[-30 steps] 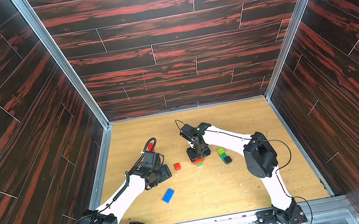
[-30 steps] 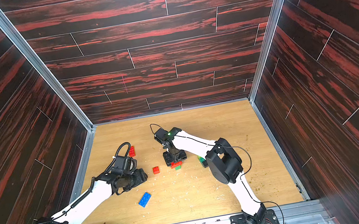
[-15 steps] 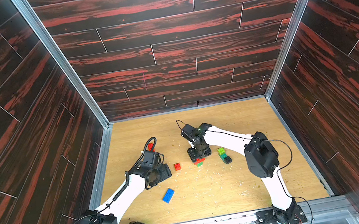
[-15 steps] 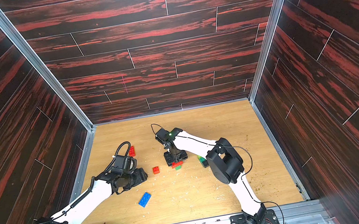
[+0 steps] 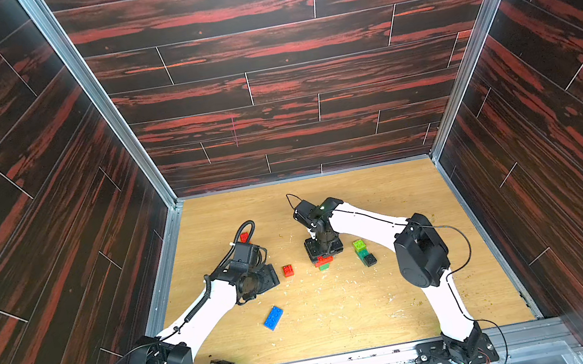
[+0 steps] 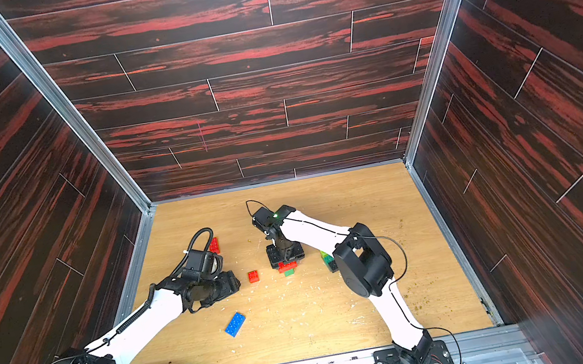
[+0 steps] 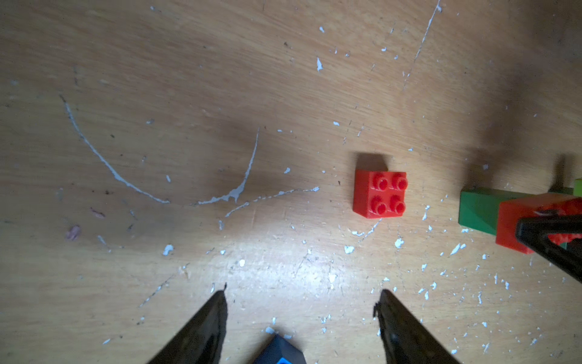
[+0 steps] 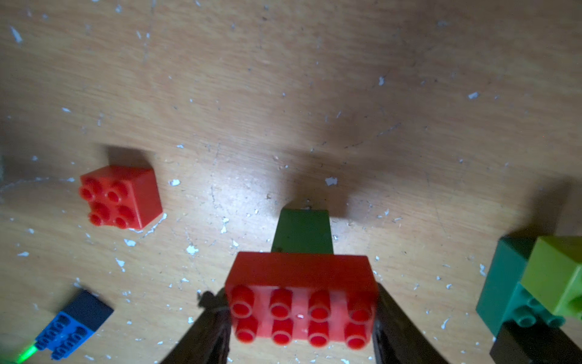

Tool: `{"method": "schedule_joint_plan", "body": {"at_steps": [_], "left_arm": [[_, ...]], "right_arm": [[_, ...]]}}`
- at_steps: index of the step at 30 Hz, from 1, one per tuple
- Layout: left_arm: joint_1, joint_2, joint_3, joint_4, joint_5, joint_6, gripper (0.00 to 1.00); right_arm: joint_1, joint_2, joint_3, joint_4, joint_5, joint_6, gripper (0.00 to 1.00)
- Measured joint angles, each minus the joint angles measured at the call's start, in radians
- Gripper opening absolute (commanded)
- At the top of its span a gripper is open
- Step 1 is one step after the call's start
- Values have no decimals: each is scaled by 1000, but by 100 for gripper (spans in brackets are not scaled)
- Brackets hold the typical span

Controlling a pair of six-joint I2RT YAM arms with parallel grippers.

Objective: Assemble a carrot with lego
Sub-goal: Assemble the lego brick with the lego brick.

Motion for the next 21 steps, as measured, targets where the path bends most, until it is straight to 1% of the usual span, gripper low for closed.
{"method": "schedule_joint_plan", "body": {"at_steps": [3,8,14,21], "left_arm": [[0,0,0,0,0,0,77],[0,-2,0,-1,0,-5,78],[0,-40,-12,-12,-8,-39,78],[-10,-140,-51,-44,-19,-85,78]], "right_arm": [[0,10,18,-21,0,21,72],[1,17,18,-64,7,36,79],[2,17,24,-77,21,40,82],[1,17,17,-42,5,42,82]]}}
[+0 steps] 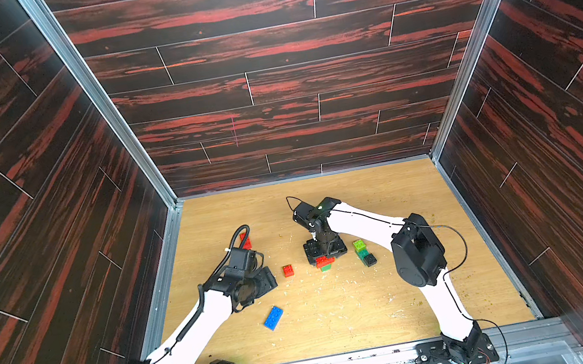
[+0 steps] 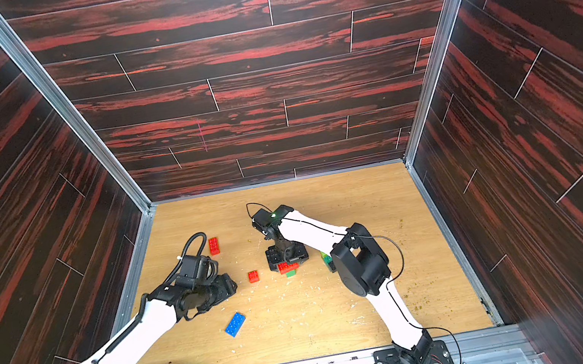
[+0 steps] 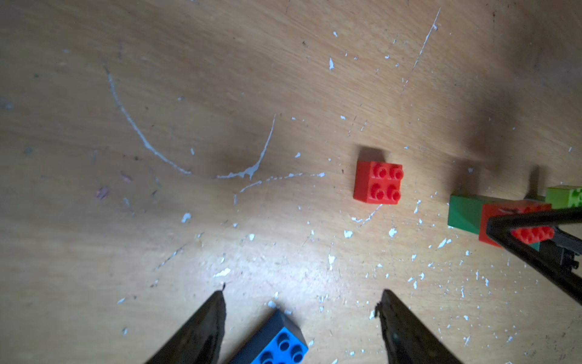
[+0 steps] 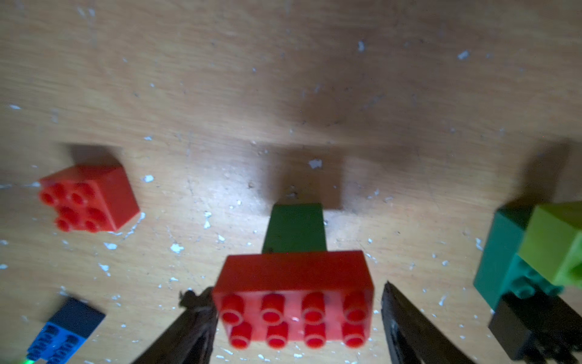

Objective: Assemble a carrot with lego
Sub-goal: Assemble the lego brick with the lego brick.

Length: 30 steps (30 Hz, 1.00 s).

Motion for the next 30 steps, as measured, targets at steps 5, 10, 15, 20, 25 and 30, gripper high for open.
{"method": "schedule_joint_plan", "body": {"at_steps": [5,10,15,20,25,30], "left_arm": [[-2,-39,-7,-18,-10,-14,78],[-5,-46,-7,-20,-16,-21,78],[-9,-46,-7,-26,-16,-22,78],[-17,-46,-8,-31,-19,-32,78],[-26,-46,-26,-35,-21,-47,78],[-62,-47,-30,-36,-31,-88,77]], "right_arm": [[0,0,-10,31,-29,5,82],[0,0,-43,47,-56,28,83],[0,-2,-60,60,-85,59,82],[2,-8,-100,80,-114,90,82],[4,-10,-103,88,-122,106,83],[6,-30,-104,78,-101,110,85]]}}
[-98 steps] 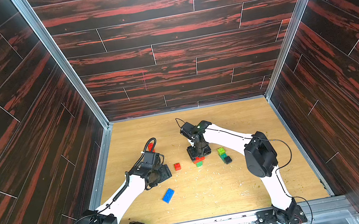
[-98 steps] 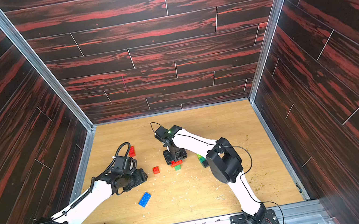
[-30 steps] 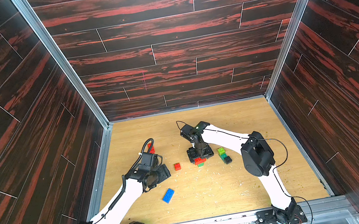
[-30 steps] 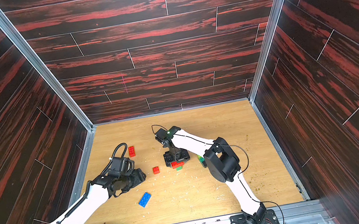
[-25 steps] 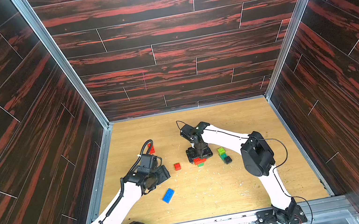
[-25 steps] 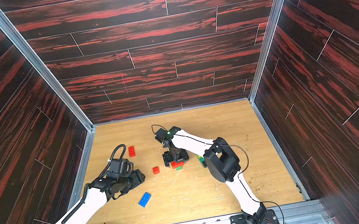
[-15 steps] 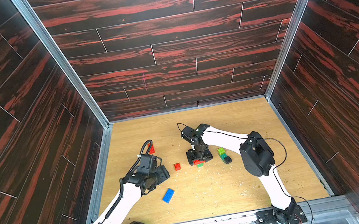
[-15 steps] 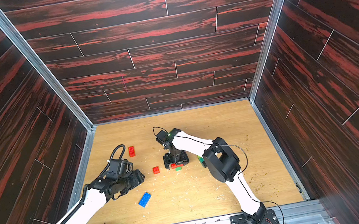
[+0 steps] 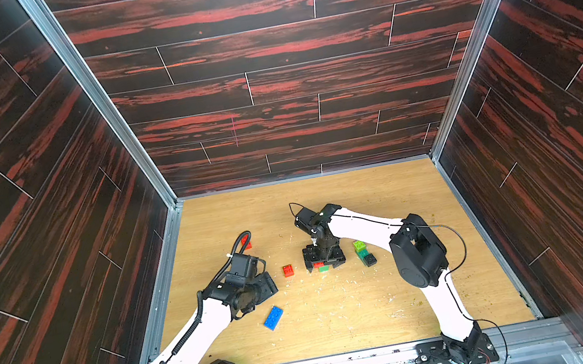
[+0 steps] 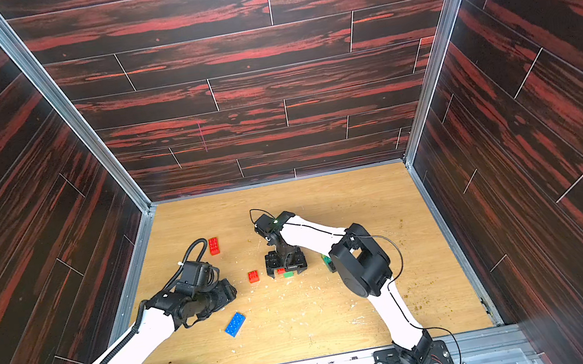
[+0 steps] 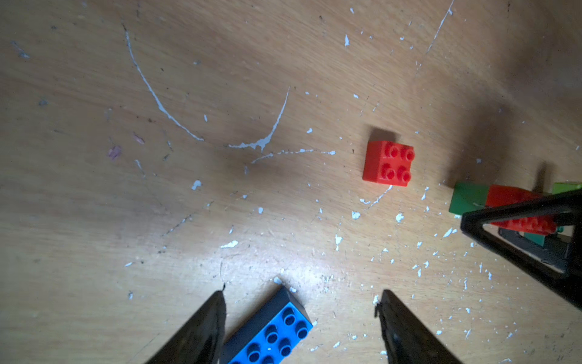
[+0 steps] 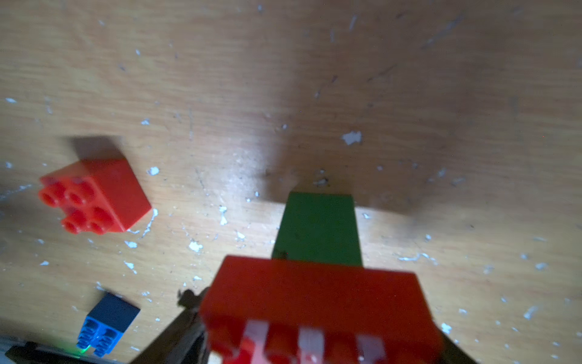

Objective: Assemble a carrot with lego
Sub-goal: Assemble the lego brick with the lego brick, then pick up the lego brick from the center of the board.

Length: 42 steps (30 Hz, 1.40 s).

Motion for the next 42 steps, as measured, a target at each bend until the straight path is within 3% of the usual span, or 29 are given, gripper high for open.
{"method": "schedule_joint_plan", "body": {"at_steps": [5,9,12,16,24,42], "left_arm": [[-97,4,-1,-37,-27,-111,77],[-167,23,1,-111,-61,-230,85],[-183,27,1,-156,-73,-318,92],[-187,28,-16,-146,-71,-435,93],[-198,121,-44,-97,-70,-580,89],[-200,231,-21,-93,-70,-665,74]], "right_arm": [[0,-88,-26,-32,23,-1,88],[0,-182,-57,-65,28,-11,90],[0,-235,-70,-85,26,-32,91],[-6,-279,-85,-98,21,-63,92],[-42,-337,-147,-99,2,-111,92],[-108,-365,-193,-79,-31,-163,92]]}}
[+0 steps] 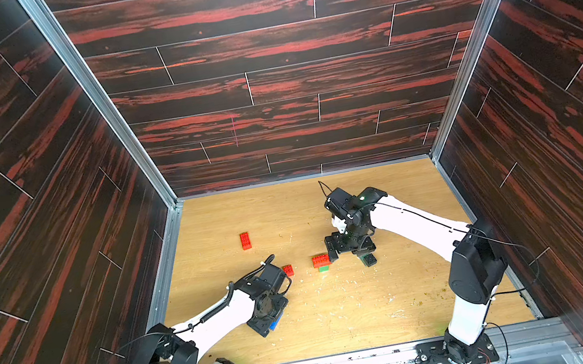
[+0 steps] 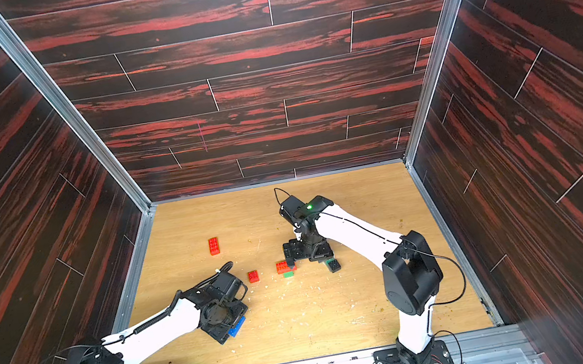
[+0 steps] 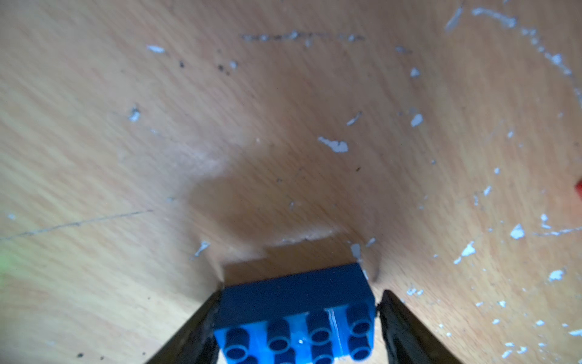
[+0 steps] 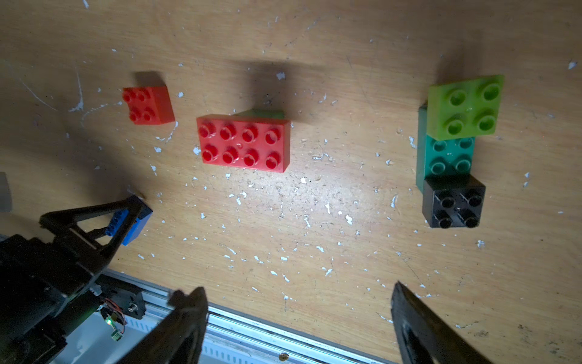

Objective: Assemble a carrot with lego
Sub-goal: Pick up the lego brick from the center of the board, then assemble the lego brick with the lego brick.

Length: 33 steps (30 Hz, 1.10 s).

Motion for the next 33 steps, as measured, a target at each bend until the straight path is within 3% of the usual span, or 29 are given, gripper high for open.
{"method": "schedule_joint_plan", "body": {"at_steps": [12,33], "left_arm": [[-21,103,120,-46,14,60,45],[-92,555,985,-353,-12,537,39]], "right_arm": [[-22,-9,-31,21,-19,-16,92],[-222,-227,-220,123,-200,-19,92]]}}
